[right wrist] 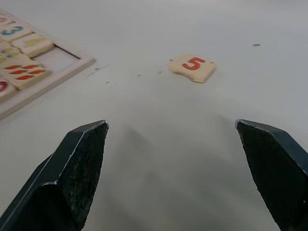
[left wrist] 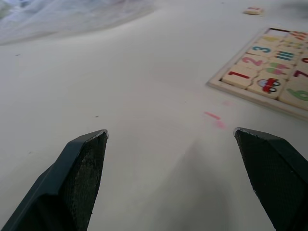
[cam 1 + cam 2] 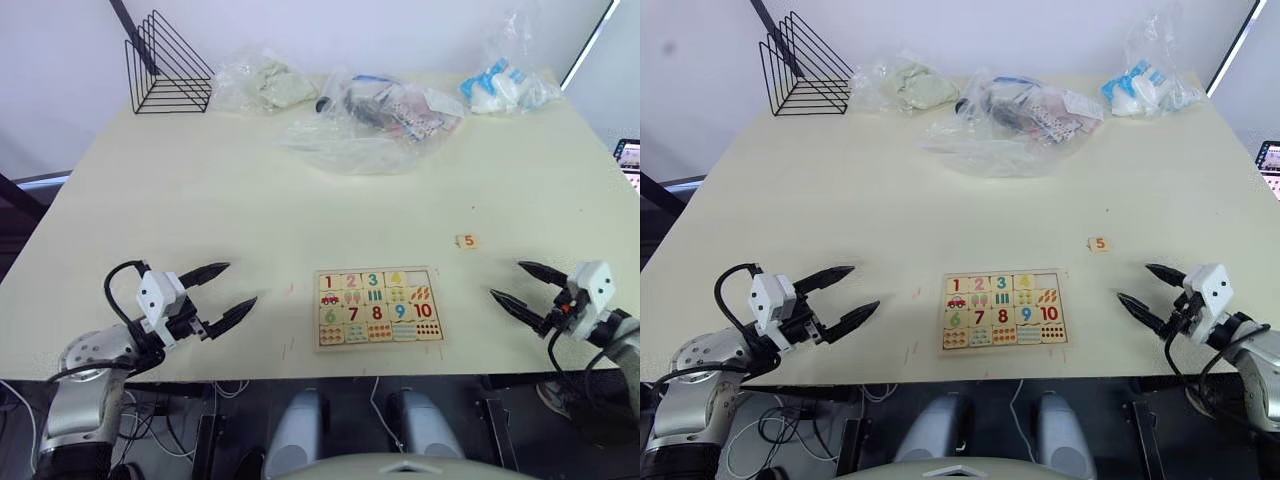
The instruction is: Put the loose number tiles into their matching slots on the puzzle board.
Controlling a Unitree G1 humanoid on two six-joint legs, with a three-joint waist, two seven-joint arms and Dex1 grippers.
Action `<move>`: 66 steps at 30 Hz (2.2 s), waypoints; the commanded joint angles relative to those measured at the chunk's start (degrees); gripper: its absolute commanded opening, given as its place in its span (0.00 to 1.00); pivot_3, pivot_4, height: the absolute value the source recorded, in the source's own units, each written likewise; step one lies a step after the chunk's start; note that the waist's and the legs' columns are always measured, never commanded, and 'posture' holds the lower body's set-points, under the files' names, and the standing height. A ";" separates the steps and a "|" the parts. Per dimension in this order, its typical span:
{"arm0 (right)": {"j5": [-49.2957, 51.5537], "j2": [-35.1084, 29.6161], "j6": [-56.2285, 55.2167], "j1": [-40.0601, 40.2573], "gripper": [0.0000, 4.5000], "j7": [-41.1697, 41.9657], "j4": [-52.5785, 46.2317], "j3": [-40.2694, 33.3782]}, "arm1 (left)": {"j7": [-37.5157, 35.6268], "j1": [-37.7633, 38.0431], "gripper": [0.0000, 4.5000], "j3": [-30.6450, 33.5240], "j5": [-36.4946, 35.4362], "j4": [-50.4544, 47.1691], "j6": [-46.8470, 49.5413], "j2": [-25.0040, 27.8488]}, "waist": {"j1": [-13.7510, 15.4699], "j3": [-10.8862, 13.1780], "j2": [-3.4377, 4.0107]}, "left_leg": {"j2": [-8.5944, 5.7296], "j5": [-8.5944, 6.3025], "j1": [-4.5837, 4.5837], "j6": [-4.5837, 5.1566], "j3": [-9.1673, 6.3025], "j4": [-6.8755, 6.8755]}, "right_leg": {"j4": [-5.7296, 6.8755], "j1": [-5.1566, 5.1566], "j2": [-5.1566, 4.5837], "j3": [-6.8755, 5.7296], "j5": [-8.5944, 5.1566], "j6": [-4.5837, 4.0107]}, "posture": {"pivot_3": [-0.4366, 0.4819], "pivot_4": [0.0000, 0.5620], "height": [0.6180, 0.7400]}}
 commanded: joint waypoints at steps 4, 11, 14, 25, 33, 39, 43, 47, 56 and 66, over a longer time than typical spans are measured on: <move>-2.59 2.90 5.47 -5.42 0.98 -7.94 -2.60 2.77 | -7.61 -3.76 1.00 -0.12 -4.01 -1.65 0.49 3.72 | -0.04 0.00 0.00 | 0.01 0.00 -0.01 0.00 -0.03 -0.02 | 0.01 -0.01 0.03 -0.02 0.00 -0.01 | 0.48 0.27 1.00; -5.55 10.06 14.89 -7.57 0.98 -22.91 -9.74 4.90 | -14.08 -6.94 1.00 -0.90 -7.33 -2.43 3.29 5.91 | -0.04 0.02 0.02 | 0.03 0.00 -0.07 0.00 -0.31 0.00 | 0.01 -0.05 -0.02 -0.01 0.01 0.00 | 0.48 0.27 1.00; -9.19 12.72 18.03 -7.82 0.98 -29.83 -12.38 6.35 | -16.16 -7.92 1.00 -1.22 -7.57 -2.07 3.68 6.41 | -0.08 0.02 0.02 | 0.00 0.00 -0.07 0.00 -0.34 -0.01 | 0.02 -0.07 0.01 -0.03 0.00 0.00 | 0.48 0.27 1.00; -13.40 23.03 29.32 -8.47 0.98 -46.02 -19.95 8.09 | -22.12 -9.31 1.00 -0.97 -10.41 -2.75 6.30 8.08 | -0.33 0.01 0.01 | 0.01 0.00 -0.10 0.00 -0.35 -0.04 | 0.03 -0.16 0.06 -0.02 0.00 -0.01 | 0.48 0.27 1.00; -14.39 23.89 29.98 -8.93 0.68 -47.43 -19.15 8.27 | -22.57 -10.26 1.00 -0.36 -9.97 -1.42 5.89 8.47 | -1.14 0.01 0.01 | 0.01 0.00 -0.10 0.00 -0.37 -0.07 | 0.02 -0.16 0.08 -0.02 0.00 -0.02 | 0.48 0.27 1.00; -14.68 23.98 29.90 -8.52 0.34 -47.41 -19.79 8.45 | -22.07 -9.94 1.00 -0.65 -10.02 -2.42 6.18 8.22 | -1.14 0.00 0.00 | 0.01 0.00 -0.11 0.00 -0.38 -0.07 | 0.01 -0.16 0.07 -0.02 0.00 -0.02 | 0.48 0.27 1.00; -14.08 23.95 32.02 -6.38 0.34 -47.56 -24.33 8.16 | -21.98 -9.91 1.00 -0.70 -10.03 -2.55 6.21 8.19 | -1.09 0.01 0.00 | 0.01 0.00 -0.12 0.00 -0.41 -0.08 | 0.00 -0.16 0.07 -0.03 0.00 -0.01 | 0.48 0.27 1.00; -12.13 23.46 37.93 -2.17 0.34 -47.19 -34.23 8.38 | -21.90 -10.16 1.00 -0.85 -9.87 -2.32 6.12 8.14 | -1.09 0.01 0.02 | 0.01 0.00 -0.17 0.00 -0.43 -0.08 | 0.00 -0.20 0.07 -0.04 0.00 -0.01 | 0.48 0.27 1.00; -8.36 21.49 49.53 9.07 0.34 -46.09 -51.00 9.07 | -20.77 -11.45 1.00 -2.46 -9.60 -3.27 6.97 7.63 | -1.28 0.01 0.01 | 0.04 0.00 -0.28 0.00 -0.53 -0.06 | 0.00 -0.26 0.07 -0.10 -0.01 -0.01 | 0.48 0.27 1.00; -7.39 23.33 51.04 11.76 0.34 -47.16 -52.08 9.87 | -19.63 -11.85 1.00 -3.25 -9.65 -5.01 8.42 7.58 | -1.33 0.01 0.00 | 0.05 0.00 -0.33 0.00 -0.55 -0.05 | -0.04 -0.27 0.08 -0.13 -0.02 -0.01 | 0.48 0.27 1.00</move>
